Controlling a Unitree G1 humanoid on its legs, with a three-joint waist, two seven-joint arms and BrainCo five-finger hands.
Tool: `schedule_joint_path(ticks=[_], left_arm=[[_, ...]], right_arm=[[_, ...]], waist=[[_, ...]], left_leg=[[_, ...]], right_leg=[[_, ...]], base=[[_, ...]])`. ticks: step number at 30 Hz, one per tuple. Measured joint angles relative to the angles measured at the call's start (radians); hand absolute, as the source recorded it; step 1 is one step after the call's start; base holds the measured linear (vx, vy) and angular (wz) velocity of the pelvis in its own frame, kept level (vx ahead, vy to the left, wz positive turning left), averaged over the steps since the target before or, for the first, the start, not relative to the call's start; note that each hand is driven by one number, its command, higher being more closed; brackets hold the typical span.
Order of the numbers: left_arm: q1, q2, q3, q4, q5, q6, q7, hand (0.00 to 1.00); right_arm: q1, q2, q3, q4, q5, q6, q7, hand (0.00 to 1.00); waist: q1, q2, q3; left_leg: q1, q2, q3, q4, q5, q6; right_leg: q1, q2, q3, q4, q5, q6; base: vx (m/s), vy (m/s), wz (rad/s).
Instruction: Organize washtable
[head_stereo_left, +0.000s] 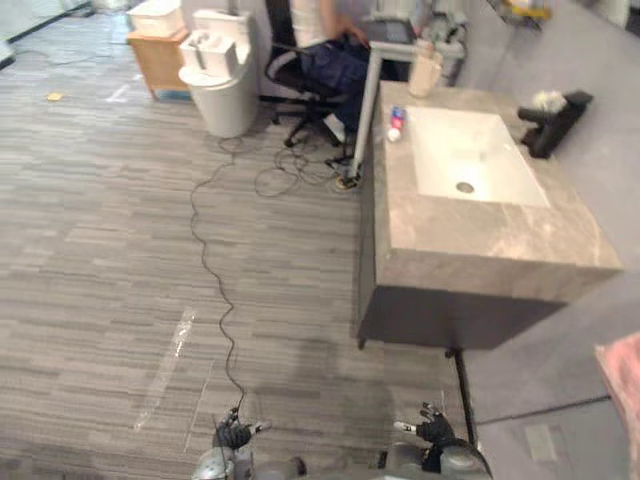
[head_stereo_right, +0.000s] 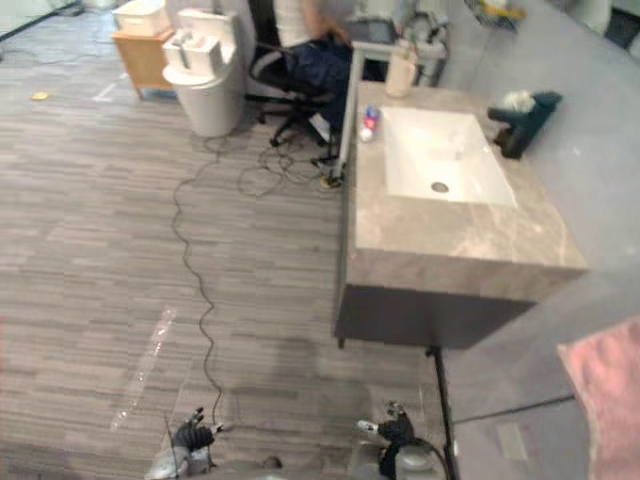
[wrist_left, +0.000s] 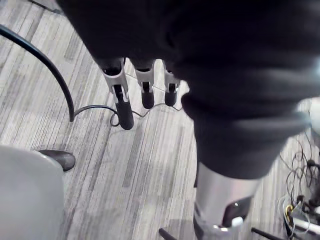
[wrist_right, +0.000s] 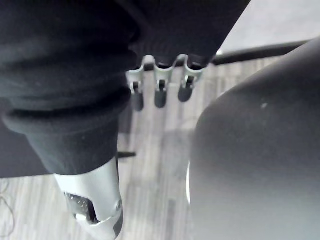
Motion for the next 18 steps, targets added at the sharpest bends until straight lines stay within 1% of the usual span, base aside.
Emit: schedule_joint_path(ticks=[1, 2, 3, 4, 5, 6, 7, 8, 9, 10, 11, 12, 13, 14, 15, 16, 17, 18], left_arm=[[0.0, -0.002, 0.002, 0.0, 0.0, 0.001, 0.0, 0.0], [0.002, -0.005, 0.011, 0.0, 0.0, 0.001, 0.0, 0.0], [0.003, -0.006, 0.015, 0.001, 0.0, 0.001, 0.001, 0.0], [0.003, -0.004, 0.018, 0.001, 0.002, 0.0, 0.003, 0.0], [-0.002, -0.019, 0.036, 0.001, 0.003, 0.002, 0.004, 0.0], [0.002, -0.034, 0.047, -0.002, 0.004, 0.001, 0.005, 0.0], [0.001, -0.042, 0.048, -0.001, 0.009, 0.002, 0.005, 0.0], [0.001, -0.047, 0.049, 0.0, 0.014, 0.004, 0.005, 0.0], [0.003, -0.05, 0.048, 0.001, 0.017, 0.006, 0.005, 0.0], [0.006, -0.049, 0.047, 0.001, 0.018, 0.006, 0.005, 0.0], [0.012, -0.043, 0.04, 0.0, 0.018, 0.006, 0.004, 0.0], [0.012, -0.042, 0.033, 0.0, 0.018, 0.008, 0.004, 0.0], [0.012, -0.04, 0.029, 0.0, 0.018, 0.009, 0.004, 0.0], [0.011, -0.033, 0.018, 0.001, 0.018, 0.017, 0.004, 0.0], [0.009, -0.027, 0.004, 0.001, 0.019, 0.023, 0.003, 0.0], [0.009, -0.025, 0.001, -0.002, 0.016, 0.023, 0.004, 0.0], [0.01, -0.014, -0.007, 0.0, 0.021, 0.024, 0.003, 0.0], [0.012, -0.003, -0.012, 0.002, 0.026, 0.025, 0.002, 0.0]], right_arm=[[0.002, 0.0, 0.0, -0.001, 0.0, -0.001, 0.0, 0.0], [0.003, 0.0, 0.0, -0.002, 0.0, -0.004, 0.0, 0.0], [0.004, 0.001, 0.0, -0.002, -0.002, -0.003, 0.0, 0.0], [0.008, 0.004, 0.002, -0.001, -0.011, 0.0, 0.0, 0.0], [0.008, 0.005, -0.001, 0.002, -0.017, 0.002, 0.0, 0.0], [0.009, 0.008, -0.003, -0.002, -0.026, 0.003, -0.004, 0.0], [0.009, 0.004, -0.004, -0.006, -0.03, 0.003, -0.004, 0.0], [0.009, -0.003, -0.006, -0.01, -0.033, 0.002, -0.006, 0.0], [0.011, -0.001, -0.031, -0.008, -0.033, 0.003, -0.007, 0.0], [0.013, 0.002, -0.044, -0.008, -0.032, 0.003, -0.014, 0.0], [0.014, 0.001, -0.05, -0.008, -0.032, 0.003, -0.024, 0.0], [0.017, -0.001, -0.065, -0.007, -0.031, 0.003, -0.027, 0.0], [0.019, -0.001, -0.073, -0.008, -0.026, 0.003, -0.028, 0.0], [0.018, -0.005, -0.078, -0.009, -0.024, 0.003, -0.036, 0.0], [0.018, -0.01, -0.082, -0.008, -0.024, 0.004, -0.041, 0.0], [0.017, -0.009, -0.08, -0.008, -0.024, 0.005, -0.042, 0.0], [0.016, -0.003, -0.073, -0.005, -0.026, 0.007, -0.042, 0.0], [0.014, 0.007, -0.072, 0.003, -0.026, 0.008, -0.042, 0.0]], waist=[[-0.003, 0.002, 0.0], [-0.008, 0.002, 0.0], [-0.009, -0.003, -0.003], [-0.009, -0.019, -0.014], [-0.002, -0.028, -0.023], [-0.001, 0.002, -0.028], [-0.002, 0.013, -0.028], [-0.004, 0.018, -0.022], [-0.011, 0.026, -0.023], [-0.017, 0.025, -0.022], [-0.028, 0.024, -0.022], [-0.036, 0.023, -0.023], [-0.045, 0.024, -0.023], [-0.054, 0.025, -0.023], [-0.053, 0.029, -0.022], [-0.047, 0.026, -0.023], [-0.048, 0.024, -0.024], [-0.051, 0.012, -0.031]], left_leg=[[-0.006, 0.005, -0.037, 0.012, 0.0, -0.008], [-0.01, 0.006, -0.066, 0.018, -0.002, -0.019], [-0.023, 0.001, -0.084, 0.024, -0.005, -0.026], [-0.039, -0.017, -0.111, 0.043, -0.012, -0.039], [-0.056, -0.015, -0.127, 0.067, -0.024, -0.057], [-0.079, 0.013, -0.106, 0.089, -0.034, -0.074], [-0.088, 0.029, -0.092, 0.101, -0.042, -0.084], [-0.095, 0.062, -0.035, 0.112, -0.045, -0.089], [-0.088, 0.093, 0.041, 0.113, -0.043, -0.094], [-0.083, 0.119, 0.116, 0.112, -0.044, -0.102], [-0.07, 0.159, 0.248, 0.116, -0.039, -0.108], [-0.064, 0.192, 0.356, 0.125, -0.028, -0.115], [-0.064, 0.215, 0.424, 0.135, -0.025, -0.119], [-0.07, 0.236, 0.526, 0.152, -0.009, -0.121], [-0.069, 0.234, 0.569, 0.158, -0.003, -0.113], [-0.065, 0.223, 0.573, 0.15, -0.001, -0.111], [-0.054, 0.198, 0.56, 0.112, 0.011, -0.1], [-0.043, 0.17, 0.556, 0.063, 0.039, -0.094]], right_leg=[[-0.016, 0.043, 0.045, -0.037, -0.021, -0.006], [-0.013, 0.076, 0.09, -0.112, -0.02, -0.016], [-0.002, 0.078, 0.095, -0.164, -0.013, -0.021], [0.005, 0.07, 0.094, -0.25, 0.026, -0.041], [0.01, 0.065, 0.079, -0.269, 0.044, -0.041], [0.033, 0.077, 0.036, -0.3, 0.047, -0.047], [0.042, 0.08, 0.01, -0.31, 0.047, -0.049], [0.058, 0.085, -0.037, -0.314, 0.049, -0.052], [0.084, 0.088, -0.074, -0.316, 0.05, -0.053], [0.113, 0.087, -0.102, -0.325, 0.05, -0.056], [0.147, 0.08, -0.14, -0.342, 0.049, -0.057], [0.166, 0.071, -0.167, -0.354, 0.049, -0.057], [0.177, 0.064, -0.182, -0.364, 0.049, -0.057], [0.189, 0.046, -0.205, -0.381, 0.05, -0.056], [0.198, 0.035, -0.203, -0.392, 0.055, -0.046], [0.205, 0.035, -0.199, -0.412, 0.068, -0.042], [0.215, 0.035, -0.195, -0.444, 0.085, -0.036], [0.216, 0.025, -0.193, -0.466, 0.104, -0.035]], base=[[0.12, -0.111, 0.98], [0.12, -0.13, 1.03], [0.08, -0.126, 0.99], [0.07, -0.174, 0.94], [0.15, -0.238, 1.05], [0.14, -0.201, 0.91], [0.15, -0.17, 0.88], [0.1, -0.163, 0.88], [0.11, -0.184, 0.94], [0.08, -0.146, 0.93], [0.05, -0.063, 0.83], [0.04, -0.037, 0.76], [0.04, 0.037, 0.71], [0.03, 0.079, 0.58], [0.01, 0.14, 0.41], [-0.01, 0.14, 0.17], [0.0, 0.141, 0.13], [0.01, 0.11, 0.13]])
